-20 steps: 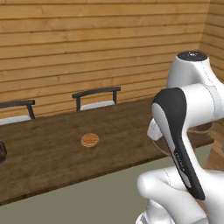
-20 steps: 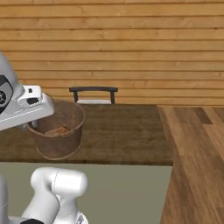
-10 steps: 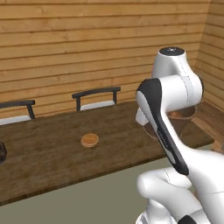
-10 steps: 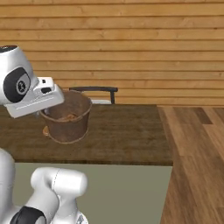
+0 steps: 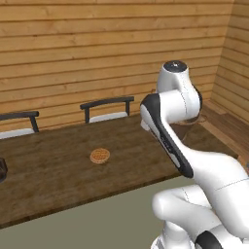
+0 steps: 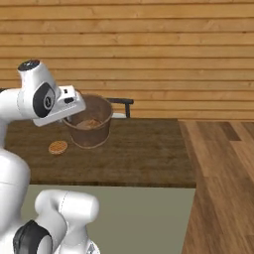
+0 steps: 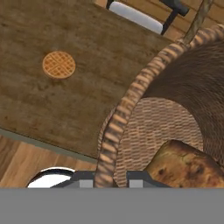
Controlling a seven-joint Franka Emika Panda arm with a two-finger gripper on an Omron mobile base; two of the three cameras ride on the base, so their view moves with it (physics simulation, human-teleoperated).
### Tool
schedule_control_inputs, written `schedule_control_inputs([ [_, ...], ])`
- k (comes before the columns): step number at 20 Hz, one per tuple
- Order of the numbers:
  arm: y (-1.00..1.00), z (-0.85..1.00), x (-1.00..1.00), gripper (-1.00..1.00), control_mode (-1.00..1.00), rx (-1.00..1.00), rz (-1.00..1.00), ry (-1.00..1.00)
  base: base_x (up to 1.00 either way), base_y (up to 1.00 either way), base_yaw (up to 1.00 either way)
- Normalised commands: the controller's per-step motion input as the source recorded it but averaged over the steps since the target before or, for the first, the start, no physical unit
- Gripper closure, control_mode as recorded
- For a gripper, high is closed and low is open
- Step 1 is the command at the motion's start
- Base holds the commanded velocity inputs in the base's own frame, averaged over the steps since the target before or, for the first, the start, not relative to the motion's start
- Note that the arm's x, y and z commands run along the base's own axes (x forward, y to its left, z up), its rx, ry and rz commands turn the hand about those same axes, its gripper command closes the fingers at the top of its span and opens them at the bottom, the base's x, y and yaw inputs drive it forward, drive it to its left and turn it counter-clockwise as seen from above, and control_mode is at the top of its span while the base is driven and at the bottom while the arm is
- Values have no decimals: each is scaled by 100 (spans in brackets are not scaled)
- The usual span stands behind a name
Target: Open the cabinet, pick up the bread from the cabinet and place it in the basket. Then move the basket to the dining counter.
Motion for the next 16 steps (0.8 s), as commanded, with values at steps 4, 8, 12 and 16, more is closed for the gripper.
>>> schedule_control_inputs([
  [4, -15, -75, 68, 100, -100, 0, 0, 15, 0, 0, 0],
  [8, -17, -84, 30, 100, -100, 0, 0, 27, 0, 0, 0],
  [12, -10, -79, 13, 100, -100, 0, 0, 31, 0, 0, 0],
  [16, -5, -66, 9, 100, -100, 0, 0, 21, 0, 0, 0],
])
